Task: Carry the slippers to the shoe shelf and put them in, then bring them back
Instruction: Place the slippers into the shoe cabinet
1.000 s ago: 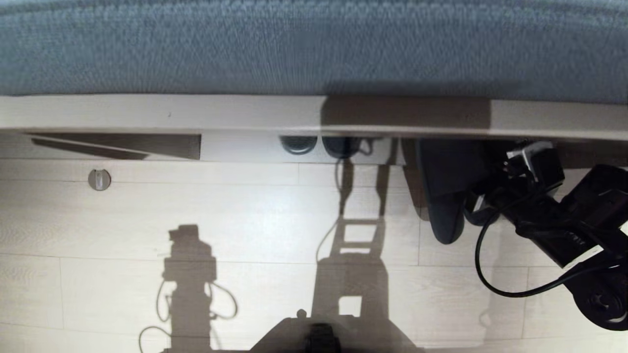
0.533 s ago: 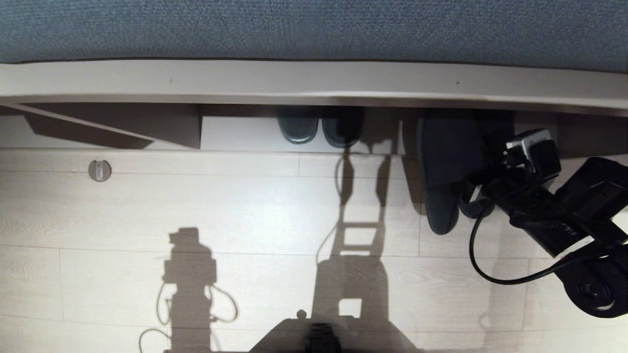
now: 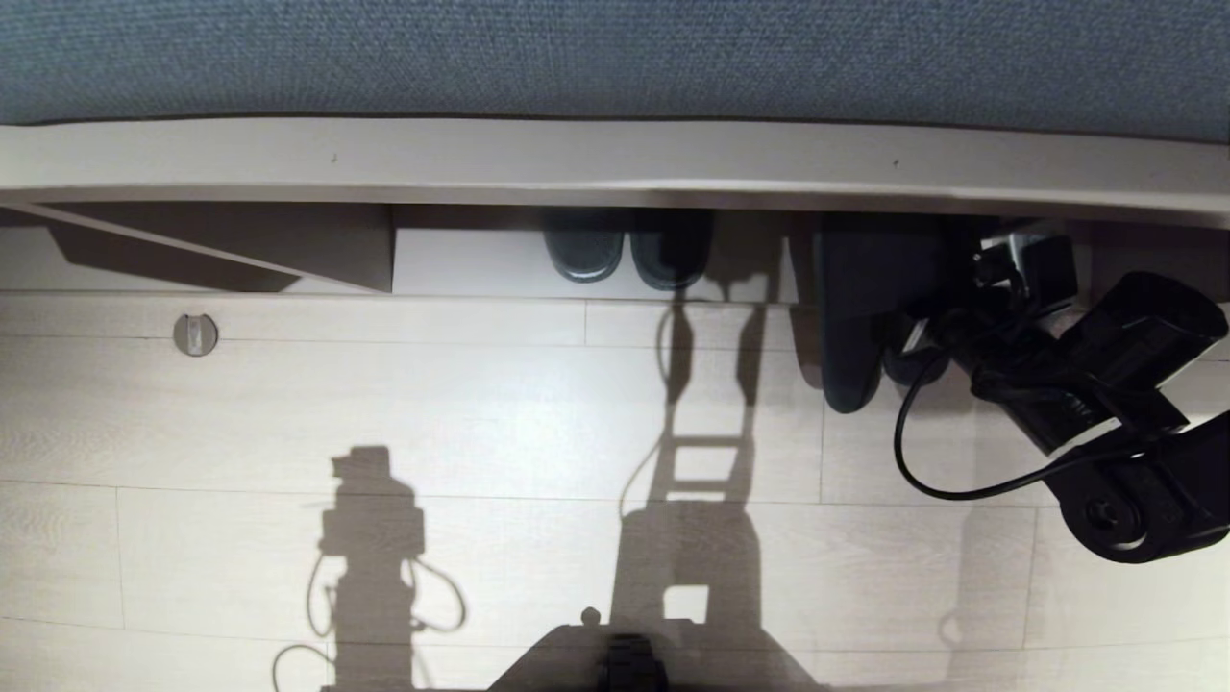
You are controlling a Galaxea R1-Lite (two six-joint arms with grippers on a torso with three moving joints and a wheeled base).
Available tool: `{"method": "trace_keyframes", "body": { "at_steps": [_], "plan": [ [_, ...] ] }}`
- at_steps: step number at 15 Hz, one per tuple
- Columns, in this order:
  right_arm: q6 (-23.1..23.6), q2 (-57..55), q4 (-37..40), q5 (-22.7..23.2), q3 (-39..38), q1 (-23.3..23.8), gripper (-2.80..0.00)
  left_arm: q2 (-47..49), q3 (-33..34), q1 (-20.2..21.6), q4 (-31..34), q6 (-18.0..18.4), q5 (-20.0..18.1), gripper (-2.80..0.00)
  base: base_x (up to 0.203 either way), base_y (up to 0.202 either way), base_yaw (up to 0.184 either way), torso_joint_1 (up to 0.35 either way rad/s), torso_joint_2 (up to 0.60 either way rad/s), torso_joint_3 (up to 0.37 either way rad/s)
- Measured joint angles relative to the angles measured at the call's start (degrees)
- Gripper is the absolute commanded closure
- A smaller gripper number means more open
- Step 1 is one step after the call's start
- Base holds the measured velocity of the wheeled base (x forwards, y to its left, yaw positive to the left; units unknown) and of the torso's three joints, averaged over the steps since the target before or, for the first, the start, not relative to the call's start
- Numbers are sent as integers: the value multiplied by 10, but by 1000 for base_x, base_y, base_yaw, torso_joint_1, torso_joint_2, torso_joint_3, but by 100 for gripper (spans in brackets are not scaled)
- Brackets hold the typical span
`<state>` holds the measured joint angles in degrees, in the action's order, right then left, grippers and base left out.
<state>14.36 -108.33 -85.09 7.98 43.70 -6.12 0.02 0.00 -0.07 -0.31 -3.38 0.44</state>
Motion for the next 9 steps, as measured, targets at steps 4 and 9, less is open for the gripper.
{"method": "trace_keyframes", "body": {
  "at_steps": [4, 9],
  "plan": [
    [-1, -12, 5, 0, 26, 0, 0, 0, 0, 0, 0, 0, 0, 0, 0, 0, 0, 0, 0, 0],
    [-1, -30, 6, 4, 54, 1, 0, 0, 0, 0, 0, 0, 0, 0, 0, 0, 0, 0, 0, 0]
  ]
}}
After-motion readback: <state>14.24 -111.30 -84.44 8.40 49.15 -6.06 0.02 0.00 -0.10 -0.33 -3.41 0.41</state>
